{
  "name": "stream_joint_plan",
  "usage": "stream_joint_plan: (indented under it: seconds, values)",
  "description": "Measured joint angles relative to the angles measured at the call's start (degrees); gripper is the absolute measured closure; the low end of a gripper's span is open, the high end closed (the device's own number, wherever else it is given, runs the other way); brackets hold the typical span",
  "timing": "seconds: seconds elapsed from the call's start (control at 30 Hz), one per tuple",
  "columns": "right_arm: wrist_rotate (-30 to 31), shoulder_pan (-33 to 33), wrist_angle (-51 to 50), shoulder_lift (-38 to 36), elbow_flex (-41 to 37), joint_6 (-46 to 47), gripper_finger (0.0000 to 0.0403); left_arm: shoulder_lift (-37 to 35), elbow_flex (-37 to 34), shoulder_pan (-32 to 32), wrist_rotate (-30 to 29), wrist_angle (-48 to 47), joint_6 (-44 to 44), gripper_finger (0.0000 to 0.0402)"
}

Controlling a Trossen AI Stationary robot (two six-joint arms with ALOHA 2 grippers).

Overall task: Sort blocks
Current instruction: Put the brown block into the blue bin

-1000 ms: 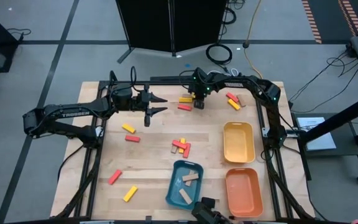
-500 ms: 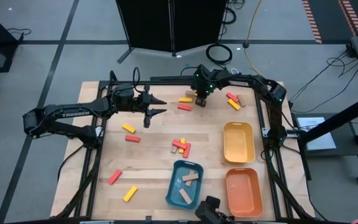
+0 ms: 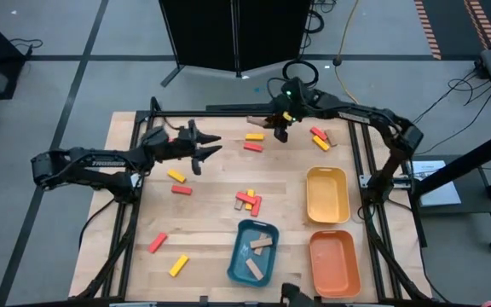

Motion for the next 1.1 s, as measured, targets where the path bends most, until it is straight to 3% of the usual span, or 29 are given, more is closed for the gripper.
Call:
stream_joint_plan:
  seconds: [0.2,0.33,0.57,0.87,1.1]
  values:
    - [-5.4,5.3,16.4,-6.3,-9.0,8.2,0.0393,1.4,-7.0,-1.0,0.1,21.8,-4.8,0.0261]
    - [-6.3,10.3,28.1,-9.1,-13.0,13.2,0.0393,2.9,-6.6,-2.0,-1.4,22.1,-7.6,0.0261]
    - [-4.3,19.4,37.6,-9.5,-13.7,15.7,0.0393,8.8,-3.0,-5.2,-2.5,22.4,-4.9,0.0227]
    - [8.0,23.7,40.0,-9.5,-13.6,13.4,0.0393,13.6,1.6,-8.7,-1.0,21.9,-2.9,0.0152]
    - [9.0,23.7,40.0,-9.5,-13.6,12.8,0.0393,15.1,5.5,-9.8,-2.8,21.9,-1.3,0.0143]
